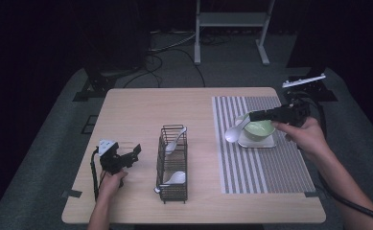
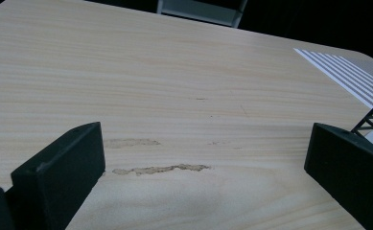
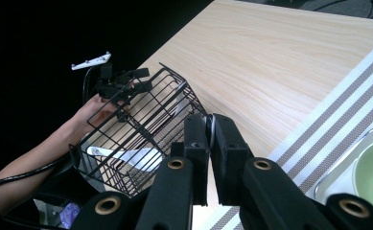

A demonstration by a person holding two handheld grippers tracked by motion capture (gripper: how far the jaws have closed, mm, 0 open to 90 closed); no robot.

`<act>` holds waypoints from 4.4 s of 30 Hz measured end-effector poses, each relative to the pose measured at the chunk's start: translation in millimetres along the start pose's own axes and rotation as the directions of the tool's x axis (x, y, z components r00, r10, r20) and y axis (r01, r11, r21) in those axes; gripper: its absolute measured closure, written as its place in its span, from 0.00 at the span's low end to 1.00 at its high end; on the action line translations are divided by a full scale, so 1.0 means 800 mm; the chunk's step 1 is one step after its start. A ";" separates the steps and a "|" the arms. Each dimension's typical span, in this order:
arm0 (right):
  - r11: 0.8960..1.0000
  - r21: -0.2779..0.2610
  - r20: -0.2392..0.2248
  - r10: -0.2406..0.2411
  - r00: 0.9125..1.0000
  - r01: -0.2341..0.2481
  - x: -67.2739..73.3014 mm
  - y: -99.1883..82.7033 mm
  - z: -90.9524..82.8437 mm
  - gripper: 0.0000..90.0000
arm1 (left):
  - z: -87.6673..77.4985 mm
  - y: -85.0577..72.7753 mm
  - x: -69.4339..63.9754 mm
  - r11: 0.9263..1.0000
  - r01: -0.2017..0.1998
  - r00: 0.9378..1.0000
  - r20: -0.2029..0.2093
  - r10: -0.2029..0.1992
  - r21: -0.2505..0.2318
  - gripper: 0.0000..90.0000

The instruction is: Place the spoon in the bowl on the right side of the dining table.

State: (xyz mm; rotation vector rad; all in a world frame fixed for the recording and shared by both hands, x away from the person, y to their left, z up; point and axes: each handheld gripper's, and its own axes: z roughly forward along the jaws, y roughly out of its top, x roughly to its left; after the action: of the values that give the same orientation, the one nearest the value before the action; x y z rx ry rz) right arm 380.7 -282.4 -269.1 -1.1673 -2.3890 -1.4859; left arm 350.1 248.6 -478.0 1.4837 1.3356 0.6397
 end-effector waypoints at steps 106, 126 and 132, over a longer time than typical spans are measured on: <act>0.989 -0.079 0.195 0.141 0.971 -0.128 -0.082 -0.010 -0.032 0.95 | 0.000 0.000 0.000 1.000 -0.005 1.000 0.000 0.005 -0.002 0.00; 0.983 -0.084 0.250 0.180 0.951 -0.164 -0.106 -0.015 -0.033 0.95 | 0.000 0.000 0.000 1.000 -0.011 1.000 0.000 0.011 -0.005 0.00; 0.979 -0.087 0.265 0.201 0.943 -0.184 -0.116 -0.019 -0.033 0.95 | 0.000 0.000 0.000 1.000 -0.011 1.000 -0.001 0.011 -0.004 0.00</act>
State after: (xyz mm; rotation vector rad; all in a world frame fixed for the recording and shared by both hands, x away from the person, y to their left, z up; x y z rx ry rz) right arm 427.9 -358.0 -308.3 -1.6669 -2.3175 -1.4260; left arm 350.1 248.3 -478.0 1.4884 1.3266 0.6496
